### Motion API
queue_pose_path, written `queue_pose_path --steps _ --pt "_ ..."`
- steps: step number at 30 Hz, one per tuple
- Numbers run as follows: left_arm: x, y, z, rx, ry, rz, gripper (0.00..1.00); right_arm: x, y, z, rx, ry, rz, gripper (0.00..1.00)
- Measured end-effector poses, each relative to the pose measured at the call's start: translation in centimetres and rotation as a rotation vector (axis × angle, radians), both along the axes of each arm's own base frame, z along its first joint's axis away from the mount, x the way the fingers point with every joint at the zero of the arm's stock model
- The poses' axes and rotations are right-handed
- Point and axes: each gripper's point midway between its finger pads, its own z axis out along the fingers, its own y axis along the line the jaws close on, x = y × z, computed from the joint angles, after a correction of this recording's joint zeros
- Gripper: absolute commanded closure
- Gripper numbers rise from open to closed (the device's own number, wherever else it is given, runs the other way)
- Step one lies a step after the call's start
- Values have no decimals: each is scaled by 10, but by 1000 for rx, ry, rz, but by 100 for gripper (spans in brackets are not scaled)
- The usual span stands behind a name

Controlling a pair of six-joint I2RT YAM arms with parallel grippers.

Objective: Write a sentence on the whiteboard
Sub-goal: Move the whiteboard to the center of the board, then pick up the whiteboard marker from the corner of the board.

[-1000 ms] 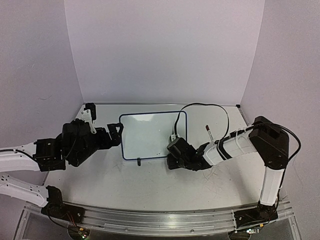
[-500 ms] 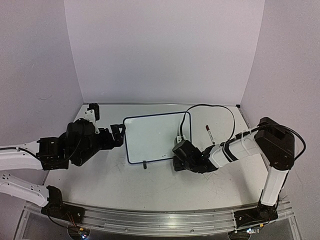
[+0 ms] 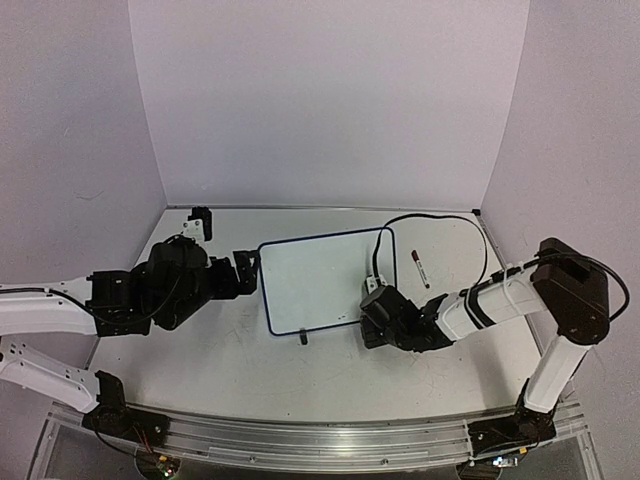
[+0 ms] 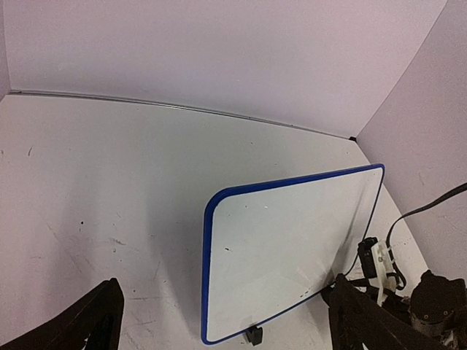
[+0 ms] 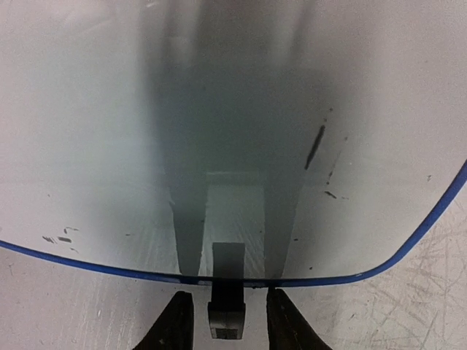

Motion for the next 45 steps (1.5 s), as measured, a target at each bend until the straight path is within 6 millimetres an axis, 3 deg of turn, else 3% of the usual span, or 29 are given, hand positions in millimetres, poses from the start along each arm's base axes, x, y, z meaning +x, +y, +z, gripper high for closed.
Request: queue_pose_path --steps 2,5,12,15,18,22,25,29,32,41,45 --pt "0 -1 -2 8 1 -1 1 -2 -2 10 8 -12 13 38" --pt "1 -1 -2 21 -4 -3 1 -5 -5 40 61 -57 26 38" --pt "6 -3 17 37 -46 2 1 -8 -33 150 217 -242 -12 38" --pt "10 0 24 41 -63 15 1 8 -73 186 282 -313 -101 40" --pt "12 1 27 46 -72 19 1 41 -138 196 284 -347 -267 36" --pt "14 -2 30 44 -72 10 1 94 -205 163 255 -242 -412 34" --pt "15 -9 31 40 -66 -15 1 138 -216 122 271 -84 -407 36" --pt "13 -13 31 28 -57 -39 1 170 -197 70 276 93 -326 38" --pt "12 -15 31 15 -48 -51 1 184 -185 49 258 164 -282 38" --pt "11 -18 30 9 -40 -74 1 198 -163 14 167 249 -218 55" --pt "10 -20 29 9 -37 -82 1 196 -157 -2 108 279 -209 63"
